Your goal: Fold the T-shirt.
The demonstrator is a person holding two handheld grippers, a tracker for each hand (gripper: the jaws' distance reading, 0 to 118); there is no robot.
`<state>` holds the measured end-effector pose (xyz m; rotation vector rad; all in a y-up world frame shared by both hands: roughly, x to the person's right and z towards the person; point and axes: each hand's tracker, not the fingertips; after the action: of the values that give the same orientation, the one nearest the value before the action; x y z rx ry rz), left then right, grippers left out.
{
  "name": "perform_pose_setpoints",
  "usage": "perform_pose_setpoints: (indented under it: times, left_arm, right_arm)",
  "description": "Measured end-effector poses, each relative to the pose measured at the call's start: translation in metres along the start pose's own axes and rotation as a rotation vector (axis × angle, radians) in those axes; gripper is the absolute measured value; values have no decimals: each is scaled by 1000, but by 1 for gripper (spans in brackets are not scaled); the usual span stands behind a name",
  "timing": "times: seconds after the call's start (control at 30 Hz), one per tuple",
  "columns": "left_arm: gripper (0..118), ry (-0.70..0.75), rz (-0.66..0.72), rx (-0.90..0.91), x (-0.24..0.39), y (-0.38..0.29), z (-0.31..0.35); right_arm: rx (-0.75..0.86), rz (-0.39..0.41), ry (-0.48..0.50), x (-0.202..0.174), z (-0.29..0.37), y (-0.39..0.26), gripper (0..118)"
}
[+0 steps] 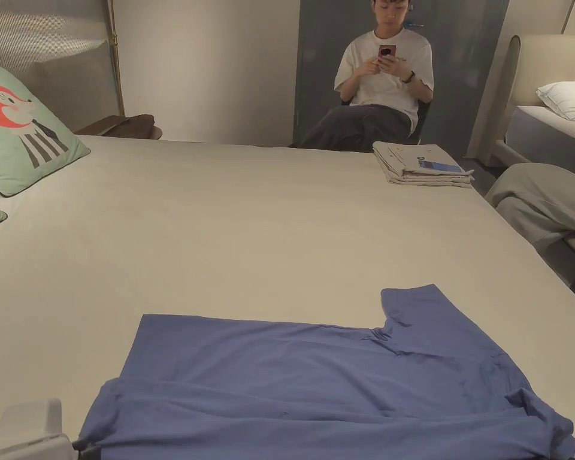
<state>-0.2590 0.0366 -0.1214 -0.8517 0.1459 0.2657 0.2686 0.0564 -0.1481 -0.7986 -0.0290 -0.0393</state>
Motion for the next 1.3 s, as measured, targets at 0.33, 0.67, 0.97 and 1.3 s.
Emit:
perform_pose_setpoints:
  times: [0.33,0.67,0.97,1.3]
  left_arm:
    - [52,11,40,7,-7,-19,-7]
    - [99,-100,-15,453,41,52,47]
    - [1,-99,-106,585,76,92,57]
    - [1,-88,-95,370,60,153,-20]
  right_arm:
    - [-30,-32,-39,6,-20,-26,30]
    - [499,-101,-79,-16,42,41,87]
    - [630,-107,-72,-38,45,80,0]
    - [545,-73,-53,-42,1,108,0]
